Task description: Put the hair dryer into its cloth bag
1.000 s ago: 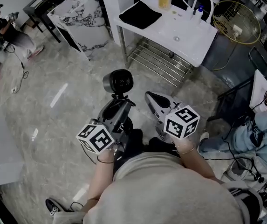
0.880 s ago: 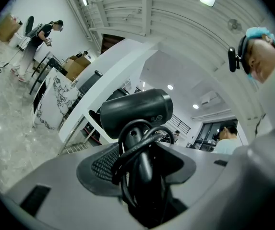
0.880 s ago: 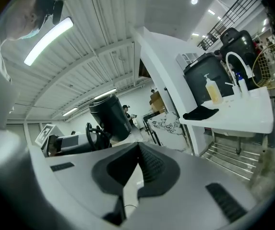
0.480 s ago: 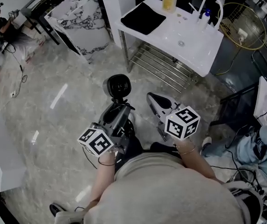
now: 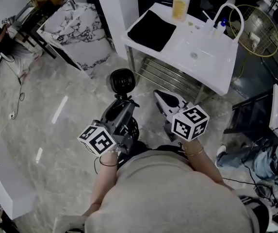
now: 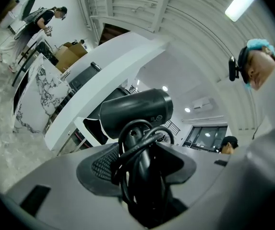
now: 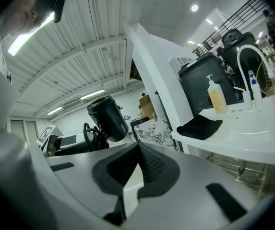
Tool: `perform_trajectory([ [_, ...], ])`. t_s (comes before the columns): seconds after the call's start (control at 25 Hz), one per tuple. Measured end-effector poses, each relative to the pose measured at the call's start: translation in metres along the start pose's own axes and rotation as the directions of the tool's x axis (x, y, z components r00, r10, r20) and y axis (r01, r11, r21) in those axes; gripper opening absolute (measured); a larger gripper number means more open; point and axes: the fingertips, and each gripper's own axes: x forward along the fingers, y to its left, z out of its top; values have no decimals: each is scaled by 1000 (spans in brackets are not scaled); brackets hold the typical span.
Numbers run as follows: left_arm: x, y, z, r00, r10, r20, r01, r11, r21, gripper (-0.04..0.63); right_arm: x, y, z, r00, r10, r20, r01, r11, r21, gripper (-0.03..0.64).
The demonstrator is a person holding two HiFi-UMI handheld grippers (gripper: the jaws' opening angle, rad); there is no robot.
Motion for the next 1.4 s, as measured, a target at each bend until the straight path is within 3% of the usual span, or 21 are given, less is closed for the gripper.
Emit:
perform_trajectory([
  [0.28,25,52,47,999,-38,-24,38,999,0,232,69,-12,12,1000,-13,-23,13,1000,-8,-1],
  [0.52,39,84,54,999,-19,-50,19,1000,5,232,80,-33,3,996,-57,-70,60,998,29,0],
  [0.76,54,108,54,998,-11,-60,8,999,-47,232,94,-55,0,991,-95,-91,99,994,47,0],
  [1.12,104,141,71,996,7,-85,-12,998,-59,232,141,-99,21,990,-96,-101,100,994,31,-2],
  [1.4,166,168,106,994,22,-103,-25,999,-22,232,193,-154,61,993,-69,-96,71,997,24,-2],
])
